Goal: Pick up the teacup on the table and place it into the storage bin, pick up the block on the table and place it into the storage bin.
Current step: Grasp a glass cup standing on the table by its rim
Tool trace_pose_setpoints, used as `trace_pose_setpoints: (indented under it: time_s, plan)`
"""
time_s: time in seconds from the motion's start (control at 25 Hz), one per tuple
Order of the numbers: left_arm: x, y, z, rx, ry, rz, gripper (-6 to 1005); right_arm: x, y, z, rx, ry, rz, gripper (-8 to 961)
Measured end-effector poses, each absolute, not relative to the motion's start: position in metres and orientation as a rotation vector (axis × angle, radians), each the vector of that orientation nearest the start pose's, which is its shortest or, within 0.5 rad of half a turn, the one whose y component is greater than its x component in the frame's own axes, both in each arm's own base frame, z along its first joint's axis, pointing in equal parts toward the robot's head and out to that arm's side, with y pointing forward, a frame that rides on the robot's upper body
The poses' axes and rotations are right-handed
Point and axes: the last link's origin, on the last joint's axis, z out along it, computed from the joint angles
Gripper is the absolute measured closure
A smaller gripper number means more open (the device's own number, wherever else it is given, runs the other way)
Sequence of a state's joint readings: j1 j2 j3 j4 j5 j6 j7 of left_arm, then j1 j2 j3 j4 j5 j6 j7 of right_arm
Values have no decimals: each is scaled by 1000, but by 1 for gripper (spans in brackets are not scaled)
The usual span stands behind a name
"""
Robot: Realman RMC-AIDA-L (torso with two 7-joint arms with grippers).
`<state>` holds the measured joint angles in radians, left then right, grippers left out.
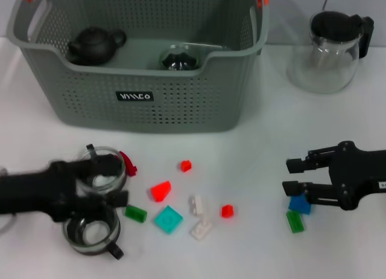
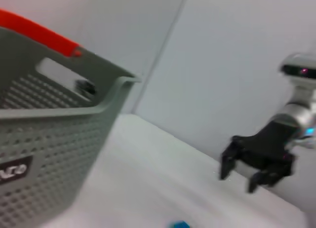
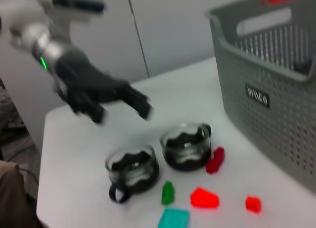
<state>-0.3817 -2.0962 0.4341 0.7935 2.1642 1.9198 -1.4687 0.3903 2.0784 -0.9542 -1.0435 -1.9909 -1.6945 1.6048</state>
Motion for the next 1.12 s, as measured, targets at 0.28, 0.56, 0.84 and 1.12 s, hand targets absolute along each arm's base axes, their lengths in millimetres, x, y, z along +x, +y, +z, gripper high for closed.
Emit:
trace_pose_setpoints:
  time_s: [0.28,0.56,0.84,1.12]
  plan:
    - [-239,280,87,-2897,-909,-251,182,242,307,13,-2981,590,329,491]
    - [-172,310,60,-2794,-1067,380,199,247,306,9,-2995,616,270,491]
    - [-157,330,25,-2654,-860,665,210,245,309,9,-3002,603,253,491]
    - [-177,340,6,-2603,-890,709,221,245,310,6,-3013,616,251,491]
